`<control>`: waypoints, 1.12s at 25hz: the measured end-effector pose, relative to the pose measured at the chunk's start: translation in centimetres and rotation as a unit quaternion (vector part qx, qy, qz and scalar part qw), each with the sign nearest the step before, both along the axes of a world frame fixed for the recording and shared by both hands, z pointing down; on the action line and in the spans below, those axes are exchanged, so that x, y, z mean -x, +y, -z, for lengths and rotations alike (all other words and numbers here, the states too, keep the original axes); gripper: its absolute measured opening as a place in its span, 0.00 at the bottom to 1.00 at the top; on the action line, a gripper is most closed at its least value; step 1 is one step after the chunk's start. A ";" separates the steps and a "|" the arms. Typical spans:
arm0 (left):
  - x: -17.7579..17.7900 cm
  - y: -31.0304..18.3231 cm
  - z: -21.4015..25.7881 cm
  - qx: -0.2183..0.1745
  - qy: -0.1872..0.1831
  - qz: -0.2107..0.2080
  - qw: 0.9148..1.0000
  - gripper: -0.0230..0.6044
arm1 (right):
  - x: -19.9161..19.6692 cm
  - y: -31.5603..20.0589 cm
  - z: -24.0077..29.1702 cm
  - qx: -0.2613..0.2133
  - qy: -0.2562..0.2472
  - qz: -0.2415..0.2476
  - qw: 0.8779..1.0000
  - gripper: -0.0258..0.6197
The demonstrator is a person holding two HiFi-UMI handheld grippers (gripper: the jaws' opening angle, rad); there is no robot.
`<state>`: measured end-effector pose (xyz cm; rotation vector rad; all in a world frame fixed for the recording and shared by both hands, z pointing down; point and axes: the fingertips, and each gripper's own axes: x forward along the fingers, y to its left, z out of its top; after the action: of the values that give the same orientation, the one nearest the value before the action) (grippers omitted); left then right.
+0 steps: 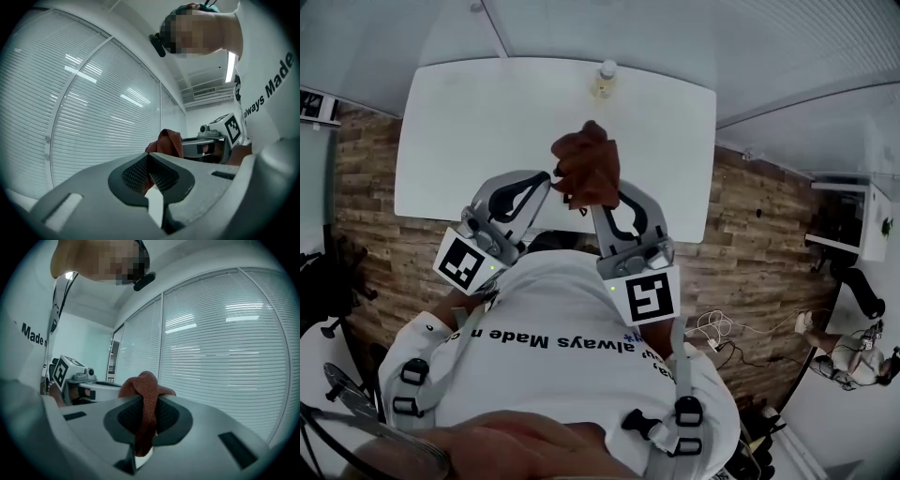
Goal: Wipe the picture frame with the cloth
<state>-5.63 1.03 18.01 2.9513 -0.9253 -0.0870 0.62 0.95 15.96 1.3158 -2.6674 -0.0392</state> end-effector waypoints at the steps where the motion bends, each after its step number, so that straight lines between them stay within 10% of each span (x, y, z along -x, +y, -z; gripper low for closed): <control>1: 0.1 -0.2 0.2 -0.003 0.003 -0.001 1.000 0.04 | 0.0 -0.2 0.0 -0.001 -0.001 -0.003 1.000 0.06; 28: -6.2 -4.2 -0.6 0.025 -0.016 0.025 0.999 0.04 | -5.6 -3.8 -1.9 0.027 -0.007 0.028 0.999 0.06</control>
<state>0.59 -3.14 18.63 2.8923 -0.9913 -0.0171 6.24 -2.89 17.82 1.2297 -2.6961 0.0348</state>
